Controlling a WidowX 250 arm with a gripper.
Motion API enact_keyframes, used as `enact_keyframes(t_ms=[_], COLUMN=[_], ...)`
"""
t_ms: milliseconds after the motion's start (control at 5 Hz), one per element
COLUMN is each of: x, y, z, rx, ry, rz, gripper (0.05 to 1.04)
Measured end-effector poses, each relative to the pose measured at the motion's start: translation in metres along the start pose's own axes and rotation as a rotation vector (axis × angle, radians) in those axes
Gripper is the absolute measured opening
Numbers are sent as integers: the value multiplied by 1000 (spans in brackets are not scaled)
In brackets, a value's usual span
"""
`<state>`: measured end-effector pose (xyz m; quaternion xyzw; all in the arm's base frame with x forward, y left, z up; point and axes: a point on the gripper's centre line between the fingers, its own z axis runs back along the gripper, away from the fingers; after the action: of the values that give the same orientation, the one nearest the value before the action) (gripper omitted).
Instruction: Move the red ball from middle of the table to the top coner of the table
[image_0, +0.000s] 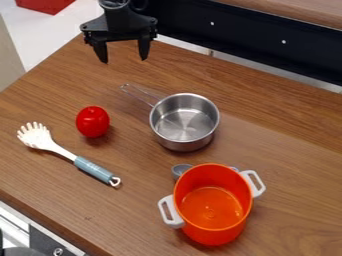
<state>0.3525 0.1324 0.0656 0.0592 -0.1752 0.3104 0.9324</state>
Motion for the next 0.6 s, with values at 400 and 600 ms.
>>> enact_keyframes(t_ms=[400, 600], x=[-23, -34], y=[9, 23], z=[-12, -6], rx=[-23, -66], ry=[128, 134], rz=[-118, -145], gripper=[1001, 1001])
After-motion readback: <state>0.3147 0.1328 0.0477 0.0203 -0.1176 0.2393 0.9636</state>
